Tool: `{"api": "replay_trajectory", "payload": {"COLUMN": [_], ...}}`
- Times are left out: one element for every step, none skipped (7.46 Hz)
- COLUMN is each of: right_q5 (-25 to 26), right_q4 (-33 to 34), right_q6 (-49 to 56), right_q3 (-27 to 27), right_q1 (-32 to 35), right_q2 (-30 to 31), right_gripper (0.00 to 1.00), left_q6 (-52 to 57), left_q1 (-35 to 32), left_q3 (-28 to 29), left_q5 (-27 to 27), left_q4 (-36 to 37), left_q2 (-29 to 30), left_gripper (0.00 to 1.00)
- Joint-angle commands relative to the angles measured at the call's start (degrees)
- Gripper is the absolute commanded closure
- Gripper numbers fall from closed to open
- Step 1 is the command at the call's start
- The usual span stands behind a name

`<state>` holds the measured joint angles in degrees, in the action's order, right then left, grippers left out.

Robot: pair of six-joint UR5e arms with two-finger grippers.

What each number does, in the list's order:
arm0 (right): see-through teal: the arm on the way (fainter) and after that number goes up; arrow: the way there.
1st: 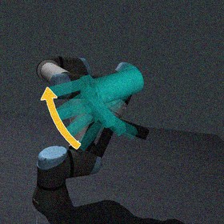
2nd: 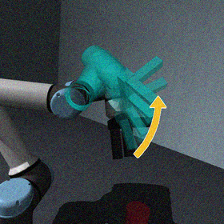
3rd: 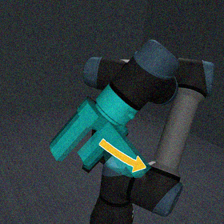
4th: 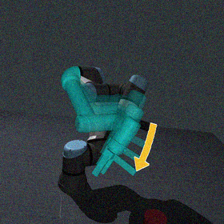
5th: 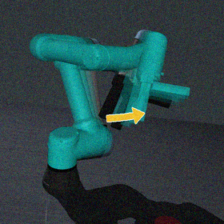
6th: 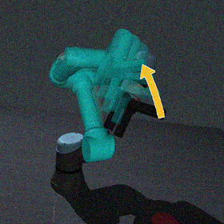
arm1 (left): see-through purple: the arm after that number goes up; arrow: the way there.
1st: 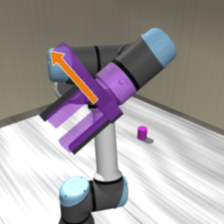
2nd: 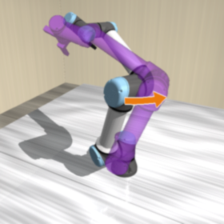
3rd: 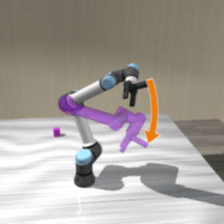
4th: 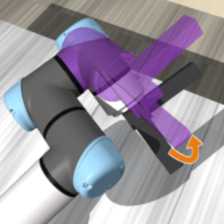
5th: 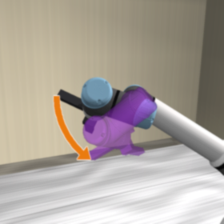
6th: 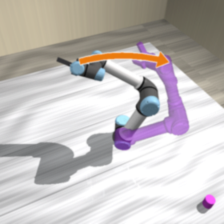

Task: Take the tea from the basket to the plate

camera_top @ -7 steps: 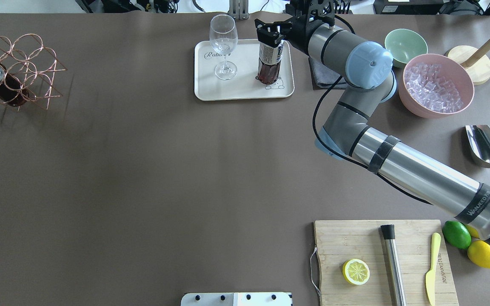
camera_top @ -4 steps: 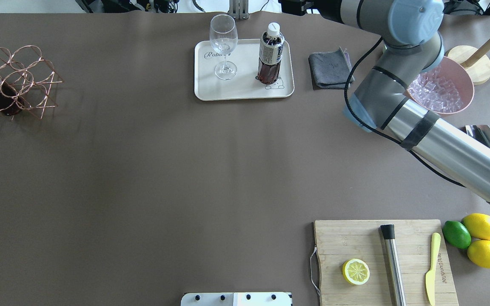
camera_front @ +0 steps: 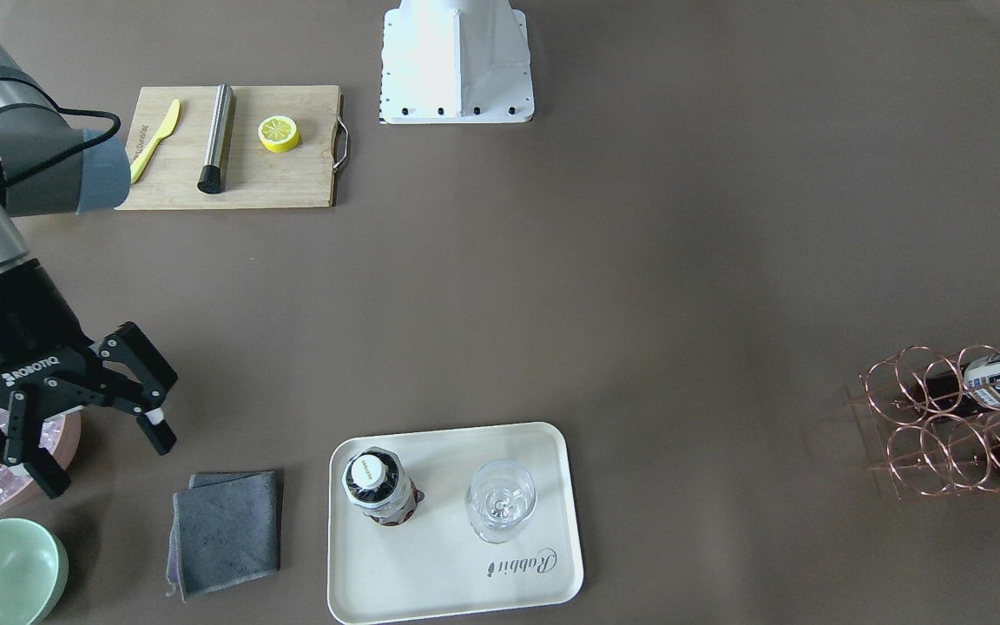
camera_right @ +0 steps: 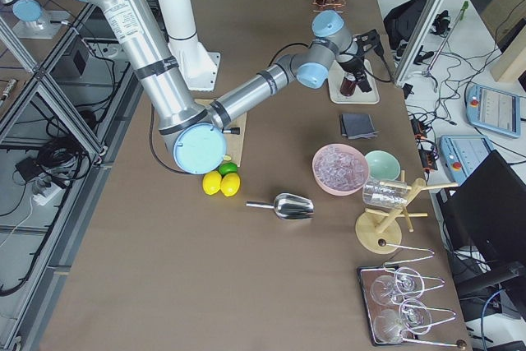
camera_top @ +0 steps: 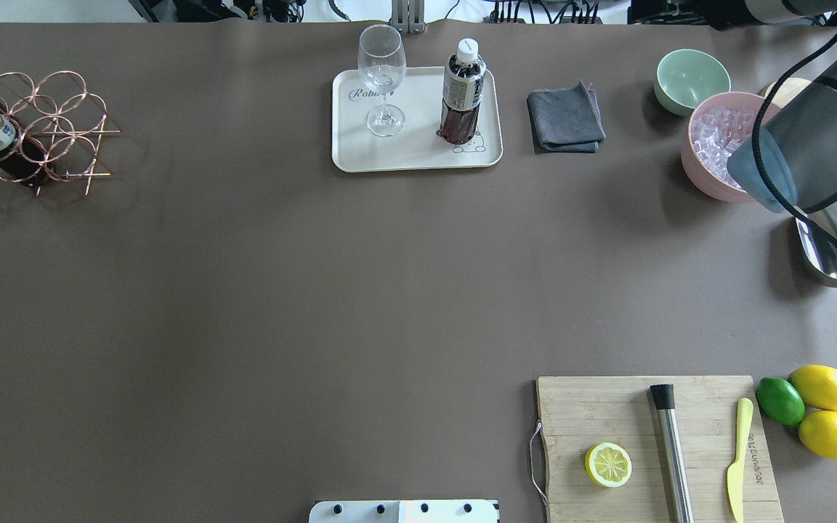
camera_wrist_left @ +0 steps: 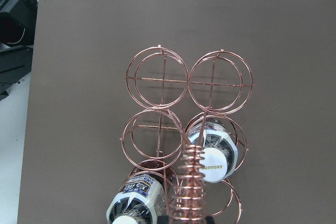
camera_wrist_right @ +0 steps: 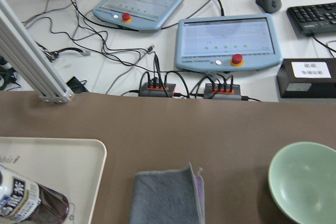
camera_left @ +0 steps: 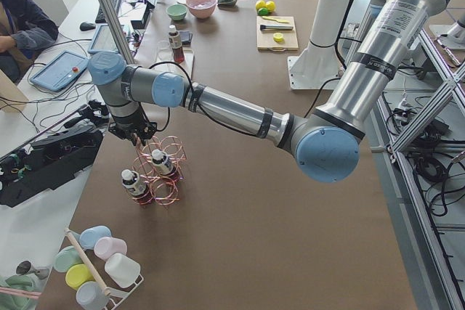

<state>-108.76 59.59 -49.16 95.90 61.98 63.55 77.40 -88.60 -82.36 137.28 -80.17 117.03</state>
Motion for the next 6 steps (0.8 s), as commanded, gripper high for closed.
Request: {"api": "replay_trajectory", "payload": {"right_q5": [-1.1, -2.0, -5.8, -11.2, -14.0, -16.5], "right_q4": [28.8, 31.4, 31.5, 31.6, 31.5, 31.6], "right_q6": [0.5, 0.6, 1.3, 6.2, 14.4, 21.6], "right_q3": [11.2, 13.0, 14.0, 14.0, 14.0, 13.4], "right_q1": [0.7, 1.3, 3.5, 7.5, 11.5, 15.5], "right_q2": [6.7, 11.1, 15.9, 19.9, 24.3, 27.7], "right_gripper": [0.00, 0.00, 0.00, 0.00, 0.00, 0.00], "left_q6": [-0.1, -0.3, -0.4, -0.5, -0.6, -0.8], "left_q1": [0.1, 0.1, 0.0, 0.0, -0.1, -0.5], "left_q3": [-0.3, -0.5, -0.9, -1.8, -3.9, -4.3], "left_q5": [0.0, 0.0, 0.1, 0.4, 0.5, 0.5], "left_q4": [0.0, 0.0, 0.1, 0.3, 0.6, 0.9], "left_q2": [0.0, 0.0, 0.0, -1.1, -2.7, -2.8], "left_gripper": [0.02, 0.02, 0.02, 0.02, 0.02, 0.02]}}
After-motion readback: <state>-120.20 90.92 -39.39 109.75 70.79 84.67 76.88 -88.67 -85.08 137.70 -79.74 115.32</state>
